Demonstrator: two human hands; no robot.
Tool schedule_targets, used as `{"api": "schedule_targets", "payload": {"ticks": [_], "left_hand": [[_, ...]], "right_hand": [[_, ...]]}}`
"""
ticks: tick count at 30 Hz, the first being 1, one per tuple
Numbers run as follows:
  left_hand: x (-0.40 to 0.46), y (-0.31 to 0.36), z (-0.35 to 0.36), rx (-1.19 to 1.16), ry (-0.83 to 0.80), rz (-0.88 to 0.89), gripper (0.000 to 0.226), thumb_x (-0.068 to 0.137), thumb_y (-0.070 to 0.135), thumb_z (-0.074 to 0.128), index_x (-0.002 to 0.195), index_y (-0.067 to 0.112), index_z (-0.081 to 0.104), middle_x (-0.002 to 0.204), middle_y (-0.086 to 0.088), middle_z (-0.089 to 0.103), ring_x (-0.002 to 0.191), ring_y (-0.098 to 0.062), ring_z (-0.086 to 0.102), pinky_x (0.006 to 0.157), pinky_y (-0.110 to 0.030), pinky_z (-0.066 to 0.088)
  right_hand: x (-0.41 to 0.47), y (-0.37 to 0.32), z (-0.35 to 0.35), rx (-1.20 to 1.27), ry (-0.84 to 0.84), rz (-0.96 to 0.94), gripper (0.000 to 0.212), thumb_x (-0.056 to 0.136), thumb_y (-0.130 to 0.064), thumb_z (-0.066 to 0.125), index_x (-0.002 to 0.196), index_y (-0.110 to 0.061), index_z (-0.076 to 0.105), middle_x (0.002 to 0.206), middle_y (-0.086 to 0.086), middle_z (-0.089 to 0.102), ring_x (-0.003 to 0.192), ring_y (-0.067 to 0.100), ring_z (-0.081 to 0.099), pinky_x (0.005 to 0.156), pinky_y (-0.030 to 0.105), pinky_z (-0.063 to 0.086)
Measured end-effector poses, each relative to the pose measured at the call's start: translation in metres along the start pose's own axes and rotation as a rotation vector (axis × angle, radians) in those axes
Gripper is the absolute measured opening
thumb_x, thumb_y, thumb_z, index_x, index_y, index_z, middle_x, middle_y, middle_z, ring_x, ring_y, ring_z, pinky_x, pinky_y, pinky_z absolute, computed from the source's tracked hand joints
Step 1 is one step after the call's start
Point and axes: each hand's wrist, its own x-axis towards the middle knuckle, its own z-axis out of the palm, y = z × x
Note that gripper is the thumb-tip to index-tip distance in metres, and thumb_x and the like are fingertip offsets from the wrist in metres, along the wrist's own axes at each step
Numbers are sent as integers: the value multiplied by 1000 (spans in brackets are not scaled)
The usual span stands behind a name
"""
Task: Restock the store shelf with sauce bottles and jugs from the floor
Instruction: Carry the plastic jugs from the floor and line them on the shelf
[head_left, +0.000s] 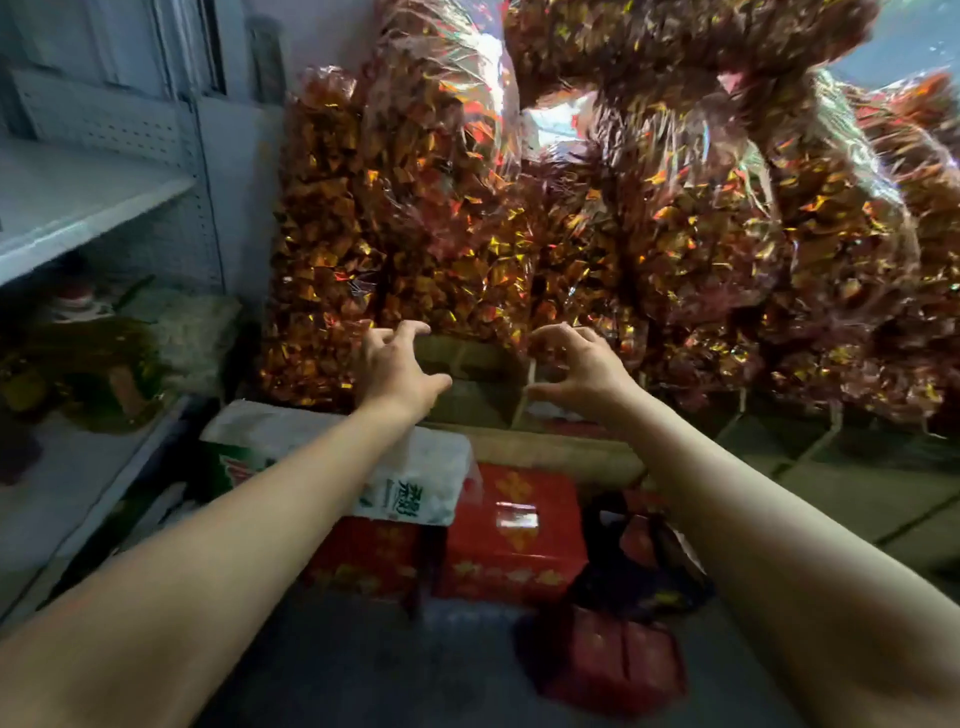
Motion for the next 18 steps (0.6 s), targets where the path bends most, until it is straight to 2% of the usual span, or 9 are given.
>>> {"api": "schedule_targets", "payload": {"ticks": [3, 6, 9, 15, 18], "left_hand": [[-47, 49, 52, -4, -67, 46, 63, 78, 32, 82, 134, 31, 52, 138, -9, 38, 130, -31, 38, 107, -38, 37], [-100, 93, 104, -17, -110, 69, 62, 80, 31, 81, 134, 31, 51, 141, -8, 37, 133, -30, 35, 106, -35, 35], [-151, 127, 157, 9, -153, 78, 64, 80, 36, 81, 135, 32, 50, 142, -9, 38, 133, -31, 36, 109, -39, 36], [-255, 153, 253, 29, -330, 33, 64, 78, 36, 82, 135, 30, 51, 141, -13, 40, 133, -33, 38, 111, -35, 31], [-298, 155, 289, 65, -451, 30, 64, 78, 38, 82, 134, 31, 51, 140, -13, 41, 133, -33, 38, 110, -37, 33]], "right_hand": [[-55, 63, -36, -16, 19, 55, 74, 72, -42, 88, 137, -38, 53, 139, 2, 49, 131, 22, 42, 98, 26, 36], [-111, 127, -66, -39, 39, 101, 76, 71, -44, 88, 138, -36, 53, 138, 4, 51, 132, 24, 43, 106, 29, 36], [-167, 188, -84, -45, 29, 154, 77, 72, -45, 87, 140, -33, 52, 141, 7, 50, 134, 26, 42, 112, 33, 35], [-281, 293, -79, 34, -35, 316, 78, 70, -44, 89, 139, -30, 54, 139, 9, 53, 134, 26, 45, 112, 31, 35], [-336, 334, -68, 65, -70, 409, 79, 71, -46, 88, 140, -29, 53, 138, 9, 55, 135, 26, 45, 114, 35, 37]]}}
